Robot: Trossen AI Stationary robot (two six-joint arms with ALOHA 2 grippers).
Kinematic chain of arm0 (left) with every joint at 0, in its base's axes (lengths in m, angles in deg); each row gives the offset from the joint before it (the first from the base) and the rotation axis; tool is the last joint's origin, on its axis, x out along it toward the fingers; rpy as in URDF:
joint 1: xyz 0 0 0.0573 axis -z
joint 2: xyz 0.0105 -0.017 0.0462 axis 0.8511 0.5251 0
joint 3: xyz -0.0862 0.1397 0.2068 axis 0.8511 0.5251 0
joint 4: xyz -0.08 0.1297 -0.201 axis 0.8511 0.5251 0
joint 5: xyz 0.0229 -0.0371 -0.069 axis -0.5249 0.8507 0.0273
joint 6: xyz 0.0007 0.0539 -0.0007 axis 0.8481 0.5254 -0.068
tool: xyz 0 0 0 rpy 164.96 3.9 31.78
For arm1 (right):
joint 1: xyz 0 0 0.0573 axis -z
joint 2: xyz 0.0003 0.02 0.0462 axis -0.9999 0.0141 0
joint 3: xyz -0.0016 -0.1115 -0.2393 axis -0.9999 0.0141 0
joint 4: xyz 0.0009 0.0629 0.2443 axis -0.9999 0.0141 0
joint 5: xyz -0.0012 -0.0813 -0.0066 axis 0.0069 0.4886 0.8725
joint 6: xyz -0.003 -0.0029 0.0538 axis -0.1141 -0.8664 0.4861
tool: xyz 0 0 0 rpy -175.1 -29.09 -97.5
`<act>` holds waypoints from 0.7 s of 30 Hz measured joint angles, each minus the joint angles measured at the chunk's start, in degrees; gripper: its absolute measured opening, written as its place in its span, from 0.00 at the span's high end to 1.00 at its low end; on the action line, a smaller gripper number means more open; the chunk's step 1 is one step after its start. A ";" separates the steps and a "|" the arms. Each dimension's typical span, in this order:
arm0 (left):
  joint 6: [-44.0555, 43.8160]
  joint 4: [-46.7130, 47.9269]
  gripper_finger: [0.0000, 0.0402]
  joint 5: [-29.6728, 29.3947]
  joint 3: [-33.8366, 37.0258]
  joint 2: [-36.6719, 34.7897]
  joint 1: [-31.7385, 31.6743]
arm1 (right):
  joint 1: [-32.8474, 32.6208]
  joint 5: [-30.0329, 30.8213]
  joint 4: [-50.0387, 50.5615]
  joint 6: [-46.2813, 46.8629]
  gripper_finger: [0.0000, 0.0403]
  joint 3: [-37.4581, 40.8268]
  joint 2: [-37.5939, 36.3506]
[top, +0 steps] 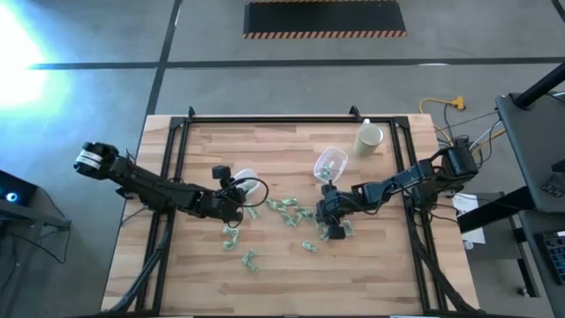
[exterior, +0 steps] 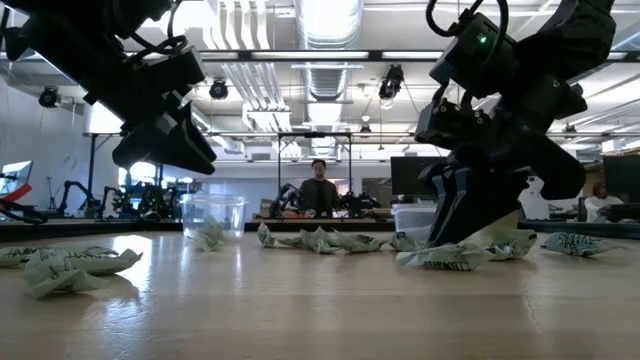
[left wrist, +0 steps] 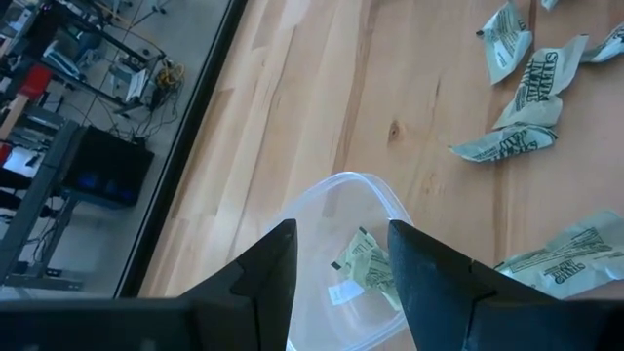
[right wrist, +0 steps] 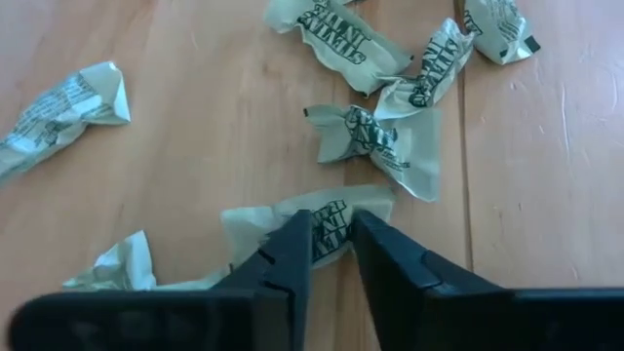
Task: Pick and place items into bin
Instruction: Put the stevia packet into the right transparent bin
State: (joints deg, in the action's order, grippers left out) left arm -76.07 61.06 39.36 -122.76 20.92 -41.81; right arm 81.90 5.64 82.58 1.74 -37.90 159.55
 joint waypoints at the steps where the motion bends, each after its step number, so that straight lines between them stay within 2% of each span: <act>1: 0.01 0.00 0.64 0.00 0.00 0.00 0.00 | 0.00 0.03 0.08 -0.42 0.88 0.04 -0.12; 4: 0.02 0.00 0.64 0.00 0.02 0.00 0.00 | 0.00 0.22 0.59 -0.85 0.96 0.17 -0.92; 14: 0.02 0.00 0.64 0.00 0.02 0.00 0.00 | 0.02 2.18 2.54 -2.65 0.97 0.32 -7.54; 17: 0.02 -0.02 0.64 0.00 0.03 0.00 0.00 | 0.00 8.19 4.43 -4.04 0.97 0.30 -11.44; 21: 0.04 -0.09 0.64 0.00 0.04 0.00 0.00 | 0.05 22.10 7.16 -5.08 0.97 0.34 -16.27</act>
State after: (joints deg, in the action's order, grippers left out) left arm -76.03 60.97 39.36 -122.71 20.92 -41.81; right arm 81.95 27.74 89.74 -3.34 -37.55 143.27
